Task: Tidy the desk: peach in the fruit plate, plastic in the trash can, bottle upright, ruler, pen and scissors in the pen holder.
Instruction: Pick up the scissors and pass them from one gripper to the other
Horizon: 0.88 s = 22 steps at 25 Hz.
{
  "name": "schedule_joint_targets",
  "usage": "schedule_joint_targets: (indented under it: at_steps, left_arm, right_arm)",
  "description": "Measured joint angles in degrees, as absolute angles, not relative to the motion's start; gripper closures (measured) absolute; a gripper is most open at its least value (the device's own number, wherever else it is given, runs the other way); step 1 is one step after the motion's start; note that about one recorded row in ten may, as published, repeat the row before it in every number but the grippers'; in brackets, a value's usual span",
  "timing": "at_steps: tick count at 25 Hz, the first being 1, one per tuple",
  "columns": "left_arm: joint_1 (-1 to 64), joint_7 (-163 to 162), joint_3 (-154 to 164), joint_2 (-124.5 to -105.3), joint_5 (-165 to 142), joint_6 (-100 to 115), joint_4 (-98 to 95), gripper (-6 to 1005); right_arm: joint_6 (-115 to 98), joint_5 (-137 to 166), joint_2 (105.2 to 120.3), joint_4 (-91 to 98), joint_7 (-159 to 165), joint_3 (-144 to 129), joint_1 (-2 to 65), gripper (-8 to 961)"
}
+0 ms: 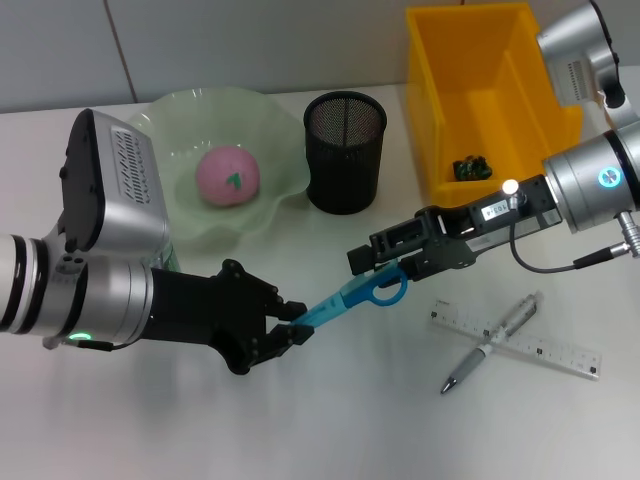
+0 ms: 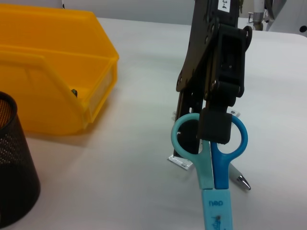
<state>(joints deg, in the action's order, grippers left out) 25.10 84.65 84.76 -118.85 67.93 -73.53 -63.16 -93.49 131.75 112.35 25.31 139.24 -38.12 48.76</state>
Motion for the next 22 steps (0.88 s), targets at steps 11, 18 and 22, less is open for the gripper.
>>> schedule_joint_targets:
  at_steps: [11, 18, 22]
  left_arm:
    - [25.2, 85.5, 84.8, -118.79, 68.9, -71.8, -62.1, 793]
    - [25.2, 85.9, 84.8, -118.75, 69.2, -71.8, -62.1, 791]
    - [25.1, 86.1, 84.8, -118.77, 69.4, -71.8, -62.1, 791]
  right_arm:
    - [-92.8, 131.7, 112.50, 25.3, 140.2, -38.1, 48.4, 484]
    - [-92.8, 131.8, 112.80, 25.3, 140.2, -38.1, 48.6, 601]
    - [-92.3, 131.8, 112.87, 25.4, 140.2, -38.1, 48.5, 635]
